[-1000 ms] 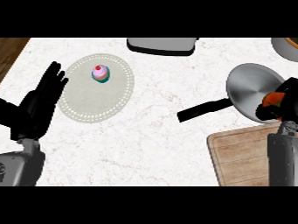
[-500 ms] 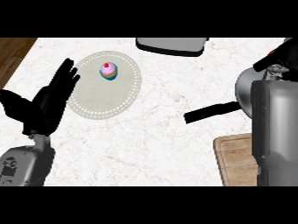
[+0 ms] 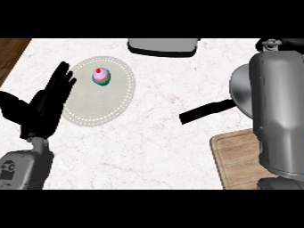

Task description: Pick the tomato from the cutting board and place it in the pan

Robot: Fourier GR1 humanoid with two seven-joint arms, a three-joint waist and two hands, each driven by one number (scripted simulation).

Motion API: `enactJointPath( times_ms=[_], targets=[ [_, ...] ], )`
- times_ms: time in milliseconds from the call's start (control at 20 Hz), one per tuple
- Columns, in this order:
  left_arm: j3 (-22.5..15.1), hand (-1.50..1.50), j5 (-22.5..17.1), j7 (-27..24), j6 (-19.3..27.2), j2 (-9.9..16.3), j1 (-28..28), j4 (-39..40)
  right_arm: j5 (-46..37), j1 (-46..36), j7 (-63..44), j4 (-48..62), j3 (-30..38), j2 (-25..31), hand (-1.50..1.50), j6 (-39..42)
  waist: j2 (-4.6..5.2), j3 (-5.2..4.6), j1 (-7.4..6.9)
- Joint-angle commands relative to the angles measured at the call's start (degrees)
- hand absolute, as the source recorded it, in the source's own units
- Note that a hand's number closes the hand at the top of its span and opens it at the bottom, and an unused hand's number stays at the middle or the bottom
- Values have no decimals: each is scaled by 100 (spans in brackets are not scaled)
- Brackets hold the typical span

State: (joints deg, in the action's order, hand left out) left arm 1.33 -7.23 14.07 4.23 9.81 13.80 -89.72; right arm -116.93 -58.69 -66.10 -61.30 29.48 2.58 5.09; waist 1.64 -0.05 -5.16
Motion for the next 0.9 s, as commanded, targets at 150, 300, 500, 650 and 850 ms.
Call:
enactJointPath(
  times_ms=[150,300,500,650,850],
  targets=[
    [118,0,-43,171,83,55,-356,-404,-45,251,-820,560,324,2,150,-1209,-127,12,295],
    [158,0,91,-121,149,-3,-212,-8,39,527,-645,803,452,15,150,-1809,-100,10,379],
    [-19,0,174,85,280,-158,-360,-305,605,639,61,1053,779,292,150,-2338,-118,14,403],
    [157,0,15,55,-12,110,-425,-342,706,727,114,1884,971,431,150,-3120,-84,15,304],
    [415,0,-80,-84,-88,232,-153,47,860,910,214,2527,1285,708,150,-3444,-63,15,317]
  ],
)
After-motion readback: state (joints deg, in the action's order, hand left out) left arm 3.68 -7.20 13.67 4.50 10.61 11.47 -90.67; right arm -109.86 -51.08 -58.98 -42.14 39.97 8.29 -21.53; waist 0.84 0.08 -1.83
